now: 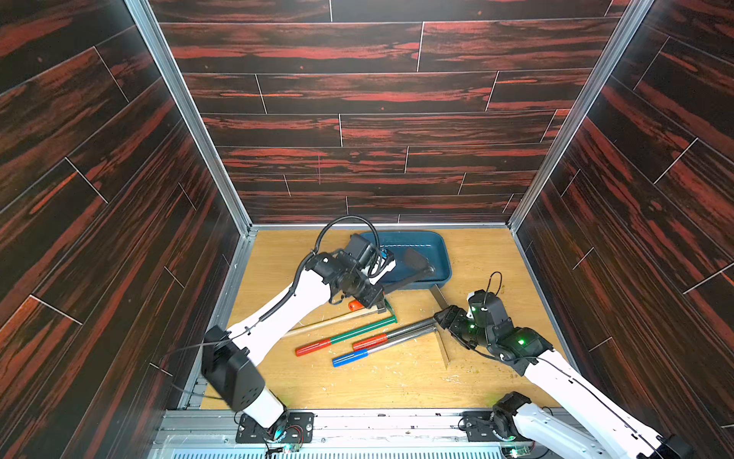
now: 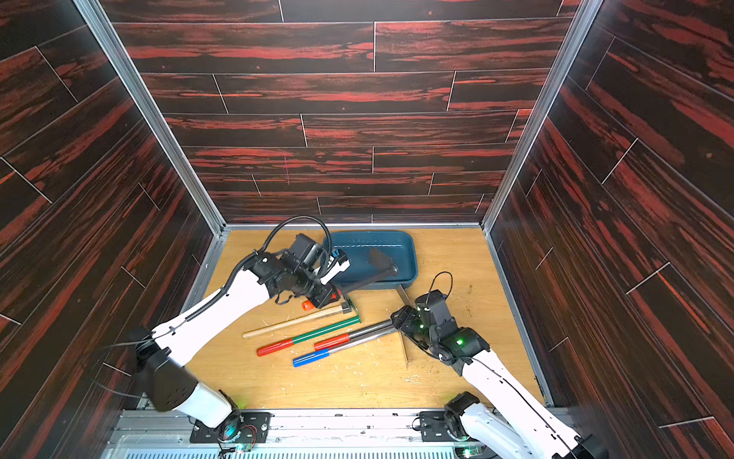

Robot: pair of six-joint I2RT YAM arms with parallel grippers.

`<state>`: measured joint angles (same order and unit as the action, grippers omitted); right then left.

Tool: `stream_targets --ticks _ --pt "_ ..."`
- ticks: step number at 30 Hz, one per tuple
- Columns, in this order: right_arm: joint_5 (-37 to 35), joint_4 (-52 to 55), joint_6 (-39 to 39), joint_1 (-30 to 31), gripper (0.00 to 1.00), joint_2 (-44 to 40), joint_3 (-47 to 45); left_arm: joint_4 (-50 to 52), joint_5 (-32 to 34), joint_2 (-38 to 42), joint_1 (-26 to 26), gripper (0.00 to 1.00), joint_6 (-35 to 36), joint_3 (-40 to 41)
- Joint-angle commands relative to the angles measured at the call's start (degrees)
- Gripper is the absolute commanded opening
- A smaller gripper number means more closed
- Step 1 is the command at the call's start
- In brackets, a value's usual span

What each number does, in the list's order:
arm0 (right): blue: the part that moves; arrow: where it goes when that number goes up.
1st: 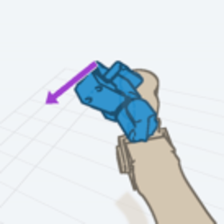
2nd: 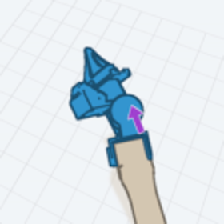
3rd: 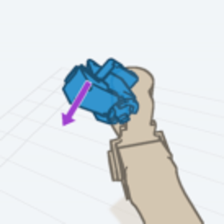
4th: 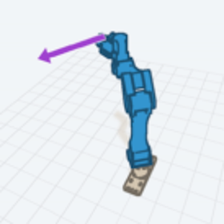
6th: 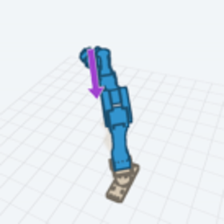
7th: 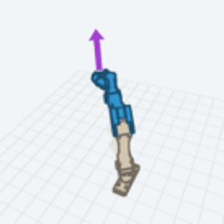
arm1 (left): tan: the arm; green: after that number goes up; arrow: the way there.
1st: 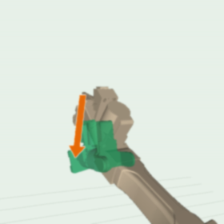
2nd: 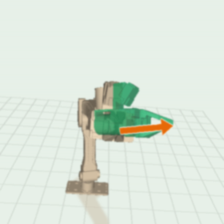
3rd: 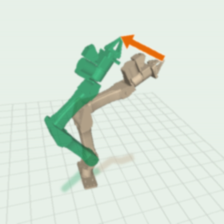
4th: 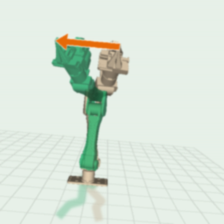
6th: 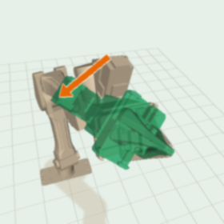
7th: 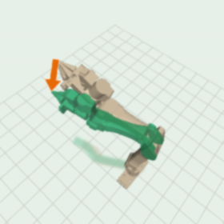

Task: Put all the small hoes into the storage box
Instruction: Place the hoe in the storage box.

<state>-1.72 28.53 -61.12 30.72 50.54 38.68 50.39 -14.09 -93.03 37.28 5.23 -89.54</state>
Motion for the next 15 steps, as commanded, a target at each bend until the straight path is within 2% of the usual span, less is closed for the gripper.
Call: stream_targets --ticks 1,15 --pt "2.6 -0.1 2.2 -2.0 0.71 -0.4 -1.2 -1.9 -3.1 -1.3 -1.2 0.0 3.9 -5.5" --pt "9.1 -0.2 6.8 -11.3 0.7 -0.8 -1.7 1.3 -8.5 -15.7 -6.3 0.0 9.0 -19.5"
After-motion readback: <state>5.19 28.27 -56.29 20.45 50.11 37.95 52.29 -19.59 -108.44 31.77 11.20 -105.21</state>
